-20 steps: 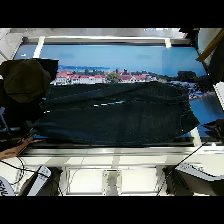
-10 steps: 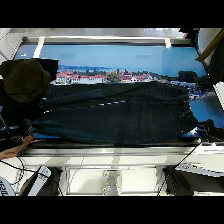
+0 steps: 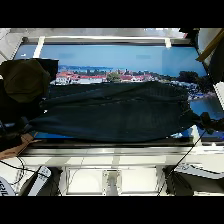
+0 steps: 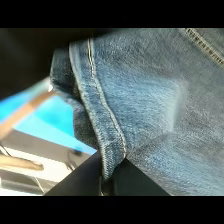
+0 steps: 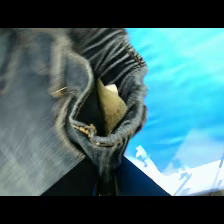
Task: Fold the clothes and pants, and hang the long-sleeved shirts on hangers.
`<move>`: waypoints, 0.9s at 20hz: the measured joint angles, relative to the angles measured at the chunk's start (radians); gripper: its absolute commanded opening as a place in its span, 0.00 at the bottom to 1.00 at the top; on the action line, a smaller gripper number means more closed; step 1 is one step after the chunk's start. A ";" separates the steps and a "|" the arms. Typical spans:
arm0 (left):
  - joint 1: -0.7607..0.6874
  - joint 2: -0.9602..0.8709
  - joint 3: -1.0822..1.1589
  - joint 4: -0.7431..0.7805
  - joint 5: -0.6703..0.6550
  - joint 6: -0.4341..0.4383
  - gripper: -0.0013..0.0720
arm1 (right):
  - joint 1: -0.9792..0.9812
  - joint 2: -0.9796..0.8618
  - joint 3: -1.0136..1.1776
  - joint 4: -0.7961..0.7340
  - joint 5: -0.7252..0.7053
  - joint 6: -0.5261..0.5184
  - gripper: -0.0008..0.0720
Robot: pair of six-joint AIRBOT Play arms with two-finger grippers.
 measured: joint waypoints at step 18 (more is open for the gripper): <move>-0.262 -0.061 0.274 0.095 0.220 -0.210 0.04 | -0.230 0.286 0.094 -0.076 0.113 0.164 0.09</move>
